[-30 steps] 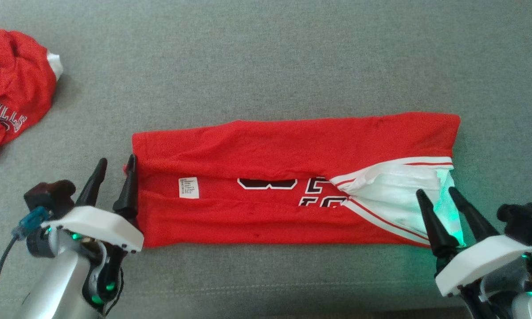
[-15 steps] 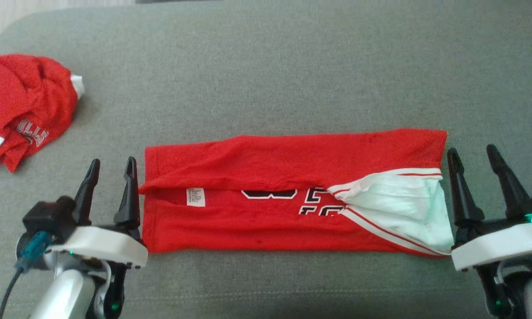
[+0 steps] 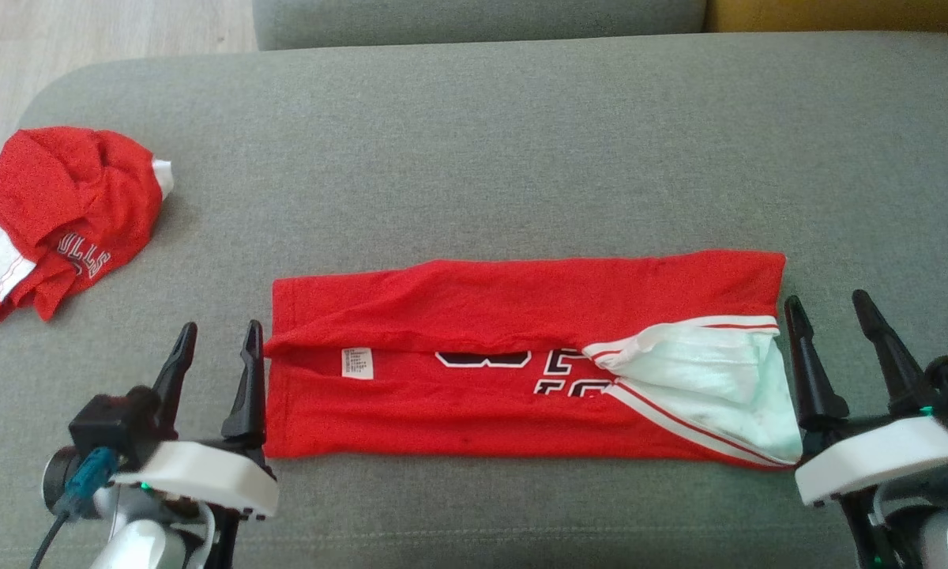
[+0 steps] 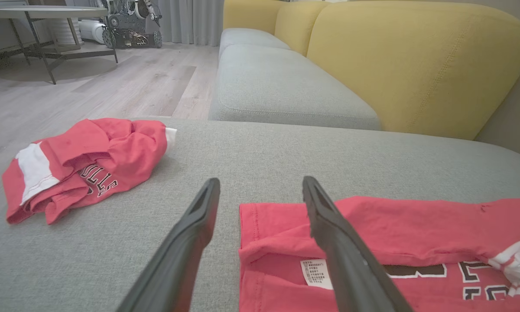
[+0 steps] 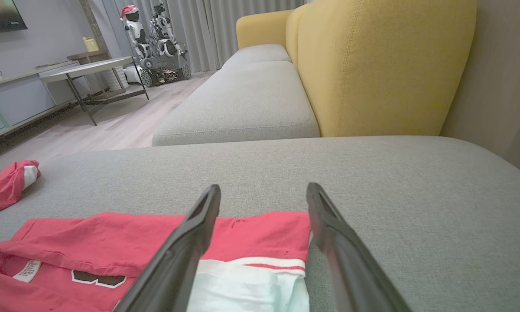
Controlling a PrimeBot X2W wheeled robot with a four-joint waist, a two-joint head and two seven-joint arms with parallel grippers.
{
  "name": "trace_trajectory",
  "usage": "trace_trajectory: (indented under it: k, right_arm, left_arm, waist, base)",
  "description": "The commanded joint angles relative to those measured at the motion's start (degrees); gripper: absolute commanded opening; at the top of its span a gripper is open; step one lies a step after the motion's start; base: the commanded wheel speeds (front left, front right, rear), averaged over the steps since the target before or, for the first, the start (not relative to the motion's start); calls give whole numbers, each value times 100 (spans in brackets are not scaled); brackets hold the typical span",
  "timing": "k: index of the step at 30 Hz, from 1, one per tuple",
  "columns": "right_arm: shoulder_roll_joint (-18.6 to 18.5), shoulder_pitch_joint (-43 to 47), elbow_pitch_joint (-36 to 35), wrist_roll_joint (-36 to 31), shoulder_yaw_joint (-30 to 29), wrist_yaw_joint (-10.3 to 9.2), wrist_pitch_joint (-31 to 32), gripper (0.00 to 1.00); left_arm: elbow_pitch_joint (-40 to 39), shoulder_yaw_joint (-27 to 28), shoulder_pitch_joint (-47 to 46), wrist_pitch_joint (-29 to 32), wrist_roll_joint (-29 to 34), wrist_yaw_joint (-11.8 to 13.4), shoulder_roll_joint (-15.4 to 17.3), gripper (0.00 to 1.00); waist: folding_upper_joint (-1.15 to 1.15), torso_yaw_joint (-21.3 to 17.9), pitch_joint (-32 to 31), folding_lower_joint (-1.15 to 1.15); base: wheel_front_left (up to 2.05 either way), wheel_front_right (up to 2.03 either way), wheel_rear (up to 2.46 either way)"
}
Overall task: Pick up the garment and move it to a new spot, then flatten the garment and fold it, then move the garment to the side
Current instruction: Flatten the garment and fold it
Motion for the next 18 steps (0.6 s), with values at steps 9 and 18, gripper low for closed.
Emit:
trace_trajectory:
  k: [9,18]
  right_arm:
    - [-132,-172,-117,110,176,-4,-31,100]
    - [-436,-864,601,294,109,-4,-66,100]
  left_arm:
    - [-171,198,-228,35,76,26,215,100]
    - [-209,163,-445,51,100,17,202,100]
  waist:
    - [0,7,3,0]
    - [0,34,282,0]
  base:
    - [0,0,0]
    - [0,0,0]
